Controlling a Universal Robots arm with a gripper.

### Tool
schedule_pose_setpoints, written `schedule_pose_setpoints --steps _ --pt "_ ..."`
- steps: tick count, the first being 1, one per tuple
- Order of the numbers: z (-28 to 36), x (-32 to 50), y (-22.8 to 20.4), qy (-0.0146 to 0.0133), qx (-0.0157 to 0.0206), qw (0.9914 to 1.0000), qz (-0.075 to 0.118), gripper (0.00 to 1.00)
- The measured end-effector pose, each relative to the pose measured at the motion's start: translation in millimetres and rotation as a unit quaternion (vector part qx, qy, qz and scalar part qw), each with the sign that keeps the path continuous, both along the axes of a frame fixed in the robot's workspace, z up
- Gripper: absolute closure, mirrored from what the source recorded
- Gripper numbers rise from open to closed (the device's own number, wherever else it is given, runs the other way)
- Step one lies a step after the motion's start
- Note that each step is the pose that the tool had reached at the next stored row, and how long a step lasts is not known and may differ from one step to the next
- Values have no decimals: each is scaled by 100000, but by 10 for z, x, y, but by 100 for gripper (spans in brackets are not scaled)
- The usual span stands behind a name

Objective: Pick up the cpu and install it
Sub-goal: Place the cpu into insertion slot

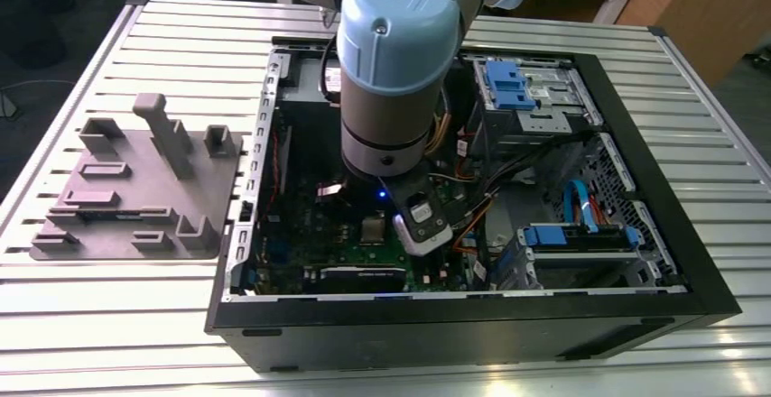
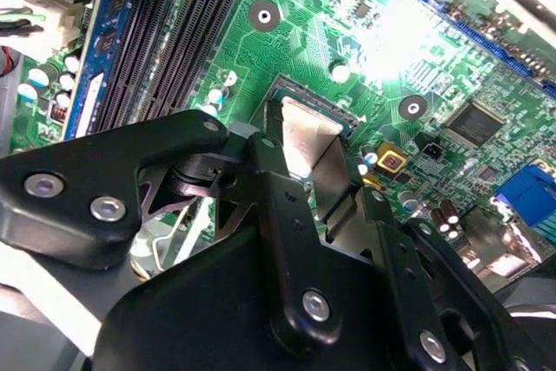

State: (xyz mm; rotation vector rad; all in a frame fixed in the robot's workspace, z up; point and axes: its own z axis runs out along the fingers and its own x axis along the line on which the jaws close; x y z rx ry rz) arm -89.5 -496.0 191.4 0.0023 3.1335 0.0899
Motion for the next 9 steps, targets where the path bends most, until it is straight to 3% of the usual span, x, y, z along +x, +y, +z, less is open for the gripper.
schedule_pose_setpoints --steps 9 --pt "10 1 0 -8 41 100000 5 54"
